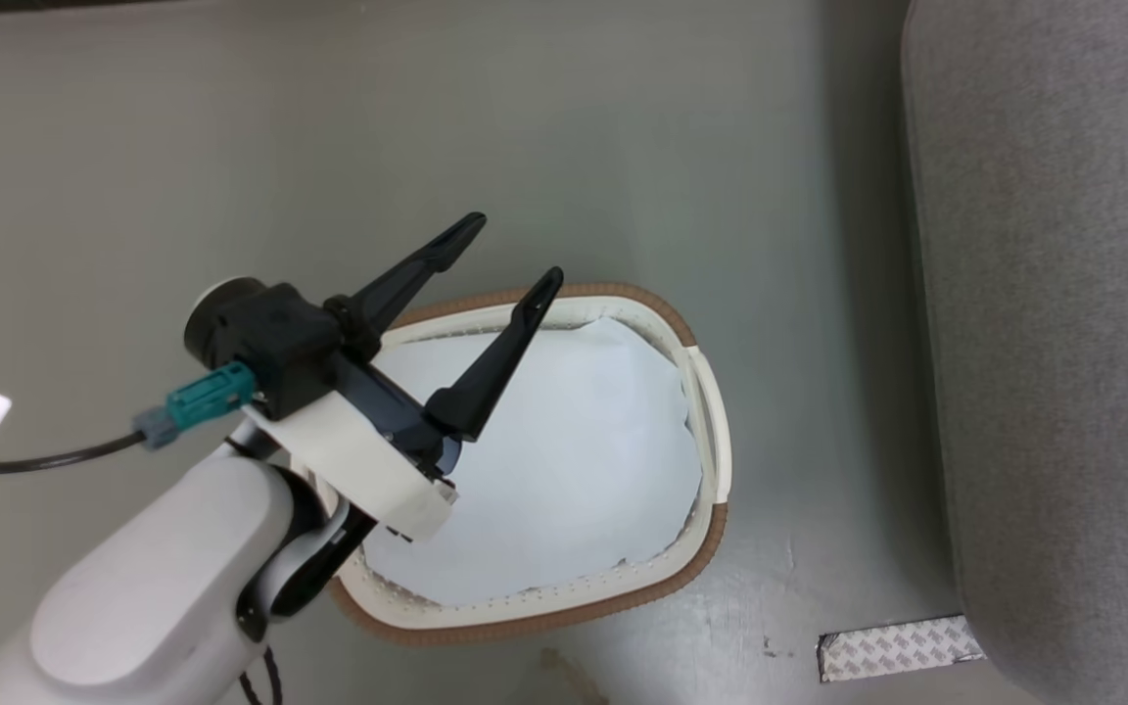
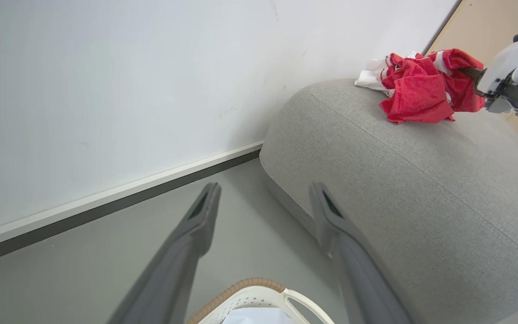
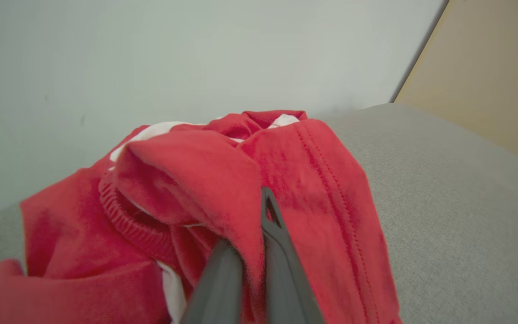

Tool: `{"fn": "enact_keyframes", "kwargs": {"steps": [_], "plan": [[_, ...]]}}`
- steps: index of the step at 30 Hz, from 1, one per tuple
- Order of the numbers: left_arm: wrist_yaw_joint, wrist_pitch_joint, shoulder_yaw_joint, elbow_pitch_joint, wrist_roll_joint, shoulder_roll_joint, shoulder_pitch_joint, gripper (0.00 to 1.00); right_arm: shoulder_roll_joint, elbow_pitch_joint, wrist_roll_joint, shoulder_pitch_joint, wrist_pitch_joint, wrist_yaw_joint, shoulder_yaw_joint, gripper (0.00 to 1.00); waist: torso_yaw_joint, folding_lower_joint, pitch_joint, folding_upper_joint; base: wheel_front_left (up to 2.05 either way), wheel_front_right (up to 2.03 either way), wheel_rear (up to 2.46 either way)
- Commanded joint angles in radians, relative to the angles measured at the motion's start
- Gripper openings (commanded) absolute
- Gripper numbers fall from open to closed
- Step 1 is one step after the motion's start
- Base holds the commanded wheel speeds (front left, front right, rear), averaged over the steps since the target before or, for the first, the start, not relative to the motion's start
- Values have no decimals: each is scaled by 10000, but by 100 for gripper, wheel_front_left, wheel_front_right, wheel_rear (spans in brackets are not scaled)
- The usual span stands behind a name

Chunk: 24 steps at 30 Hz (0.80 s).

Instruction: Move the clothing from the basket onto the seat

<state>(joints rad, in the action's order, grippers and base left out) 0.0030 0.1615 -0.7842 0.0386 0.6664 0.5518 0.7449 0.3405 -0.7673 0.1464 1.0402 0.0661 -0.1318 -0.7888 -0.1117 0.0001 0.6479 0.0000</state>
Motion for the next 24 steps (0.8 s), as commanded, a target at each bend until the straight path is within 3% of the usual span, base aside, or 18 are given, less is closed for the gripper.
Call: {"fn": "enact_keyframes", "kwargs": {"steps": [1,6,14,24], "plan": [[72,105,75,18,150,95,-143,100,-94,-88,261,-127,169,22,-114,100,-54,-1,-187,0,0,0,0],[187,237,192,-9,306,68,-323,100,-414,-231,544,-227,541,22,105,100,-189,-1,-532,0,0,0,0],[434,679,413,-601,698,-78,-1147,100,-1060,32,249,-1543,1339,23,1656,100,-385,-1,-1958,0,0,0,0],[1005,1035,994,-1811,770,-535,-3123,100,-2006,1848,-1152,-4544,1876,23,3809,100,-47,-1,-4015,0,0,0,0]]}}
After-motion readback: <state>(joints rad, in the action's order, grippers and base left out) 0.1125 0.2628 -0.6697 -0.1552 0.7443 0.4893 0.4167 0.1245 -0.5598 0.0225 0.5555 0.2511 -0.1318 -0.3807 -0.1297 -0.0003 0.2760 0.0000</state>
